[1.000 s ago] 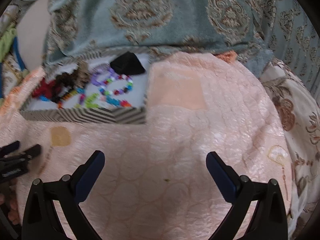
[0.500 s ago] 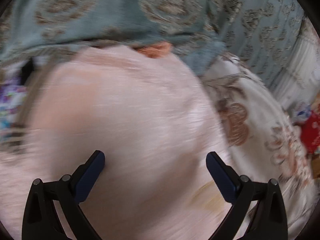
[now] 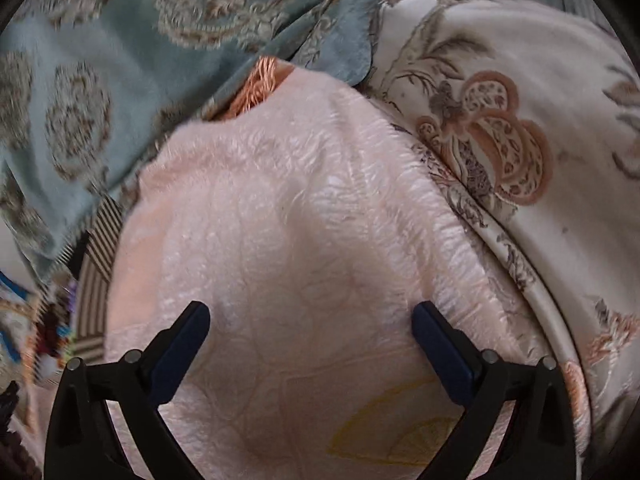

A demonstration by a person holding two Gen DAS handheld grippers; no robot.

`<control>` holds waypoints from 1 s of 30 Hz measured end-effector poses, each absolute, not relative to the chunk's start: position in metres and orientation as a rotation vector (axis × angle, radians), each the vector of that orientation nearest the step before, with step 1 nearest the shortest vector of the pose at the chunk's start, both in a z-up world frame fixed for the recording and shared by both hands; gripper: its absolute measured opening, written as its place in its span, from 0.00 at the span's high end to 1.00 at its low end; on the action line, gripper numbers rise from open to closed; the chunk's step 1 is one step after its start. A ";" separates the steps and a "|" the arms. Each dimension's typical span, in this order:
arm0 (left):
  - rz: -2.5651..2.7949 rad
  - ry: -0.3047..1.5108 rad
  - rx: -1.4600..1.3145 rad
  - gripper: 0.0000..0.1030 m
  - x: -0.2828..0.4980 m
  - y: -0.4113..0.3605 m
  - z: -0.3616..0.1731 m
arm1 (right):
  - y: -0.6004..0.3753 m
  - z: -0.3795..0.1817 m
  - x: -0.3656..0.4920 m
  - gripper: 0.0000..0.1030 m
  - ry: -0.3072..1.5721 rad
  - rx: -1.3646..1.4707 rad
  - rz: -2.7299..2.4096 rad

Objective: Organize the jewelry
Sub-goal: 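Lift and tip the striped tray with the left hand, dumping jewelry onto cloth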

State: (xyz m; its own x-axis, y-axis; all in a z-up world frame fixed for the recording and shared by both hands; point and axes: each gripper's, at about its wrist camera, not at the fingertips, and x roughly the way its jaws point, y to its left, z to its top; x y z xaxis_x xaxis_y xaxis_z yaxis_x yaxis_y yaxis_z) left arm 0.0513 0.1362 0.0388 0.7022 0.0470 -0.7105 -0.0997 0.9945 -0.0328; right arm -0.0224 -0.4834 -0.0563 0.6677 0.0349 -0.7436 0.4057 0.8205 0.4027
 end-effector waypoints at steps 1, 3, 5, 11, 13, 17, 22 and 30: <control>0.106 0.781 -0.083 0.28 0.053 0.147 0.033 | -0.485 -0.057 -0.023 0.00 0.815 0.596 -0.219; 0.139 0.830 -0.112 0.28 0.058 0.162 0.018 | -0.484 -0.057 -0.023 0.00 0.807 0.611 -0.213; 0.123 0.911 -0.188 0.28 0.066 0.176 0.003 | -0.483 -0.057 -0.024 0.00 0.803 0.615 -0.211; 0.213 0.867 -0.209 0.22 0.069 0.200 0.000 | -0.483 -0.056 -0.022 0.00 0.806 0.606 -0.216; 0.230 0.847 -0.243 0.21 0.070 0.207 0.002 | -0.483 -0.056 -0.022 0.00 0.809 0.601 -0.219; 0.232 0.857 -0.264 0.21 0.067 0.212 0.000 | -0.481 -0.056 -0.020 0.00 0.816 0.590 -0.222; 0.224 0.857 -0.255 0.21 0.071 0.205 0.000 | -0.481 -0.055 -0.018 0.00 0.824 0.579 -0.224; 0.236 0.819 -0.275 0.20 0.063 0.204 0.006 | -0.480 -0.055 -0.016 0.00 0.839 0.559 -0.229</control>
